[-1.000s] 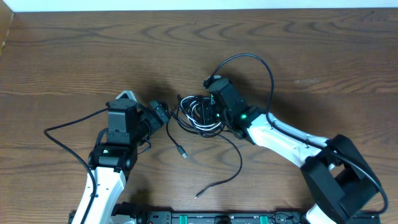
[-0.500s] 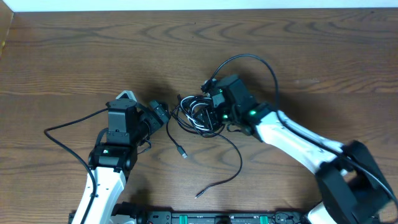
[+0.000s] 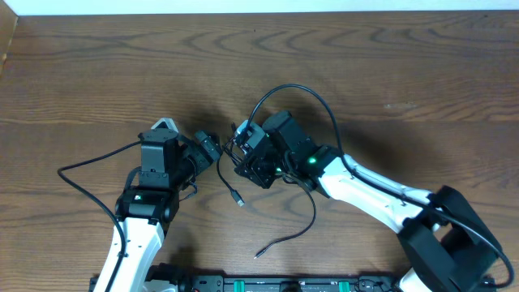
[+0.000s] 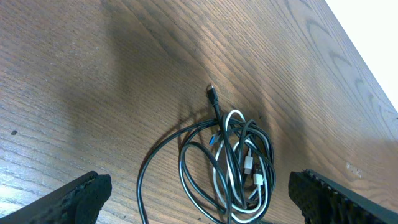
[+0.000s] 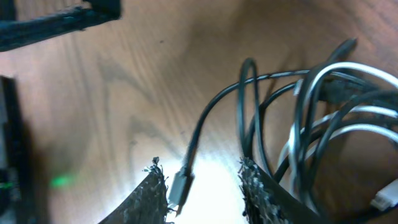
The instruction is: Untangle cables
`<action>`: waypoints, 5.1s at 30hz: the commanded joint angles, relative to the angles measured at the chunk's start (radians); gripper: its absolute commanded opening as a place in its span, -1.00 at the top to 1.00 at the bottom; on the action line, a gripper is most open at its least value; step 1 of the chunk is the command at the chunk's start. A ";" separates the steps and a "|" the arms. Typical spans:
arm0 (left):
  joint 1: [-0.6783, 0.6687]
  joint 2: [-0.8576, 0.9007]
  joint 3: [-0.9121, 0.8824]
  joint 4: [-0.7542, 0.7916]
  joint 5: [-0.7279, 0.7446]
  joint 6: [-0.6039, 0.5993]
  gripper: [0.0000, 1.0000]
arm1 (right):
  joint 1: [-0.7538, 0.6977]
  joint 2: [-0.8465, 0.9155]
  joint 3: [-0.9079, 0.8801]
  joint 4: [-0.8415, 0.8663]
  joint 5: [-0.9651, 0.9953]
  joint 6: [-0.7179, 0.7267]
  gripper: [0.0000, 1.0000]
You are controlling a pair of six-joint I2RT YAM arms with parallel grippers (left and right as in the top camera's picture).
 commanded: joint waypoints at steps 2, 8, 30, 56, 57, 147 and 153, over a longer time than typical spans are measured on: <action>0.004 -0.002 0.007 -0.003 -0.014 0.014 -0.96 | -0.001 0.050 -0.003 0.053 0.035 -0.026 0.20; 0.004 -0.002 0.007 -0.003 -0.014 0.014 -0.95 | -0.008 0.101 -0.003 0.102 0.064 0.014 0.29; 0.004 -0.002 0.007 -0.003 -0.013 0.014 -0.96 | -0.123 0.101 -0.003 0.132 -0.030 0.174 0.37; 0.004 -0.002 0.007 -0.003 -0.014 0.014 -0.96 | -0.010 0.101 -0.003 0.135 0.154 0.123 0.34; 0.004 -0.002 0.007 -0.003 -0.014 0.014 -0.96 | -0.005 0.101 -0.003 0.135 0.180 0.125 0.35; 0.004 -0.002 0.007 -0.003 -0.014 0.014 -0.96 | -0.092 -0.076 0.105 -0.302 0.273 -0.268 0.98; 0.004 -0.002 0.007 -0.003 -0.014 0.014 -0.96 | -0.111 -0.286 0.115 -0.381 0.162 -0.239 0.98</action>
